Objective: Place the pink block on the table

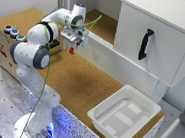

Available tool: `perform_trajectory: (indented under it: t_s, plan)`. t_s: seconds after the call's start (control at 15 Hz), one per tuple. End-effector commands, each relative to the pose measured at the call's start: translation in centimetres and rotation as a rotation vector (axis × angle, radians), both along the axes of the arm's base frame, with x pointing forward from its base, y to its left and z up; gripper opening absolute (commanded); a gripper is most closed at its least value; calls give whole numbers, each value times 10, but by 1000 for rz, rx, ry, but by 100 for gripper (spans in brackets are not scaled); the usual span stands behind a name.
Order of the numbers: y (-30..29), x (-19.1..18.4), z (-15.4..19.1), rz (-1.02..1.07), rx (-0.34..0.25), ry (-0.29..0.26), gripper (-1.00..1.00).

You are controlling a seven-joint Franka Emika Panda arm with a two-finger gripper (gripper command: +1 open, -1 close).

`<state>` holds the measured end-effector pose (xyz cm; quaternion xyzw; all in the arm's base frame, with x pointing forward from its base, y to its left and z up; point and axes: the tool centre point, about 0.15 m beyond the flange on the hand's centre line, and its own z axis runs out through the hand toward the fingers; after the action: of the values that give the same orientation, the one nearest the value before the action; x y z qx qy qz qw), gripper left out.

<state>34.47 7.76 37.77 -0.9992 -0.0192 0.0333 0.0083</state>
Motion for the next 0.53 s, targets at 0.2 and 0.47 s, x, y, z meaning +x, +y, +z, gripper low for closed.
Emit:
perform_trajectory:
  t_s: [0.2, 0.47]
  plan:
    - [-14, 0, -73, -4, 53, -166, -100]
    - [6, 17, -111, -13, 80, -135, -100]
